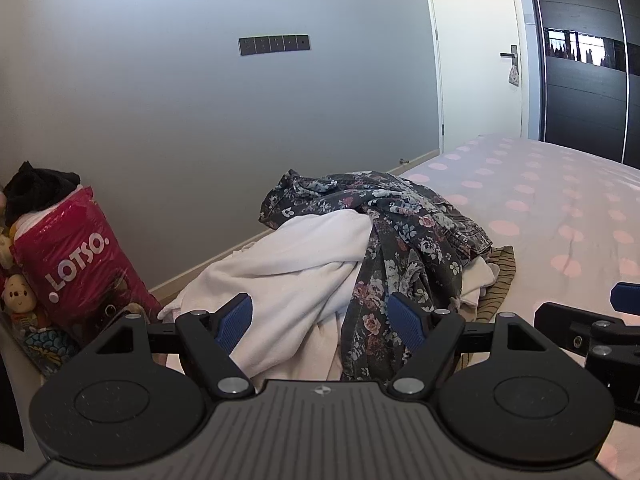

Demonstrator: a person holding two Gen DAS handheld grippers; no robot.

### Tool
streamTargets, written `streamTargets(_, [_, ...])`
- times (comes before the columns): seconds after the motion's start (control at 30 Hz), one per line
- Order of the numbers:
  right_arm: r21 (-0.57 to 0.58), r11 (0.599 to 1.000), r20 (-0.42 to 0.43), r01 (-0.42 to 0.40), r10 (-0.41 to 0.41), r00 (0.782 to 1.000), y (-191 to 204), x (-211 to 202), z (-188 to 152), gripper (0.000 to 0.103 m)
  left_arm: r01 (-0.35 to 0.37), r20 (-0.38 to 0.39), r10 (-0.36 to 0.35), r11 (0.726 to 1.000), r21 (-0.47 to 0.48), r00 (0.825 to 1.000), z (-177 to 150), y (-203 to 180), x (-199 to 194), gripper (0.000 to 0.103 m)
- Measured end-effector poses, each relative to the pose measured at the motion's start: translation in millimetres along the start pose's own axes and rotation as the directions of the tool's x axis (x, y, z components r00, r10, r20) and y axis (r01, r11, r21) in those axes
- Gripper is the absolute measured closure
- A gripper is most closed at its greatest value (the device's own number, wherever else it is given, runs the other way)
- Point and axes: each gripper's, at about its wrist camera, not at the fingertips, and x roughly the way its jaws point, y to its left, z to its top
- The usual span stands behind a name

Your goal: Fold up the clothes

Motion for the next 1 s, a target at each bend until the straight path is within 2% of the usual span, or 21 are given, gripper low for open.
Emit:
streamTargets(0.37, [-0.014,1.000,0.011,0.023,-0.023,1.000,9.8,-8.6,-1.5,0.024,-0.005,0.004,0.005,1.000,0.001,1.000,-3.1,-4.2,1.3,0.029])
streamTargets(1.0, [-0.024,1.000,-0.014,0.013,-0.013,1.000,11.0,2.4,-6.9,0.024,-0.010,-0.012,0.010,1.000,0.000,1.000,-7.2,1.1,-0.7,0.029])
